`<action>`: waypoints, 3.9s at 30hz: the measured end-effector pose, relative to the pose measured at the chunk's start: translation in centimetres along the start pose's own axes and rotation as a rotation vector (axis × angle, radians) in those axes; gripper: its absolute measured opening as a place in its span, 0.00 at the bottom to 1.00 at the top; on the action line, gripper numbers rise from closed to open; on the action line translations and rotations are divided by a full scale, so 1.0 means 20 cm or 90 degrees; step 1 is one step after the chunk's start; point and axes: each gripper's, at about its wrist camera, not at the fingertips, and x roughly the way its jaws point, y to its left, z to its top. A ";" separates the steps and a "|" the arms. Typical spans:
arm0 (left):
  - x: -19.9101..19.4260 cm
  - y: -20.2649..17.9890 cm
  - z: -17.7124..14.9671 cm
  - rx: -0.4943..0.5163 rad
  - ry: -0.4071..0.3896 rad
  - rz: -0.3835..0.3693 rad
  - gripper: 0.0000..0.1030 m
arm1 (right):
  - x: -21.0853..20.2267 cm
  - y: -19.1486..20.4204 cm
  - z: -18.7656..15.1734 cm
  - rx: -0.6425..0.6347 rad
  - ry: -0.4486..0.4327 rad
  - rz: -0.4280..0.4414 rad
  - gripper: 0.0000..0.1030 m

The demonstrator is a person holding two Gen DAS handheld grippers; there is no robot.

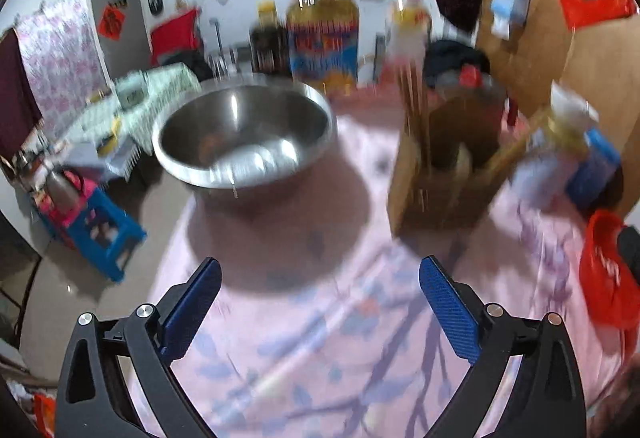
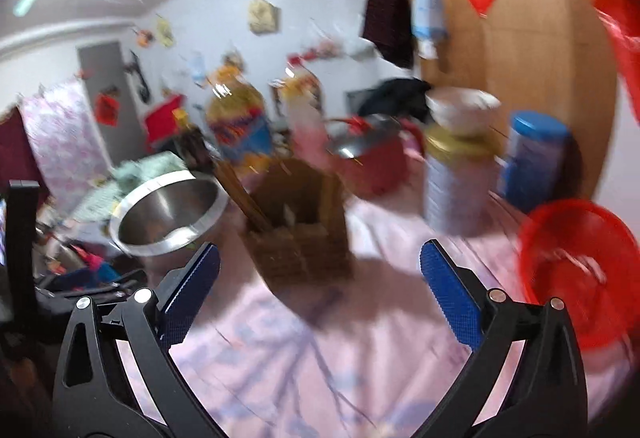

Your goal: Organize utensils

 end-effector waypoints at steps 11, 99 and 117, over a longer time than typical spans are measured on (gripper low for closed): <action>-0.18 -0.13 -0.20 -0.037 -0.020 0.069 0.94 | -0.02 -0.08 -0.07 -0.071 0.014 0.050 0.94; 0.07 -0.31 -0.02 0.015 0.036 0.006 0.94 | 0.32 -0.17 -0.01 -0.066 0.159 -0.018 0.94; 0.06 -0.31 -0.02 0.009 0.024 0.004 0.94 | 0.33 -0.17 -0.01 -0.069 0.159 -0.018 0.94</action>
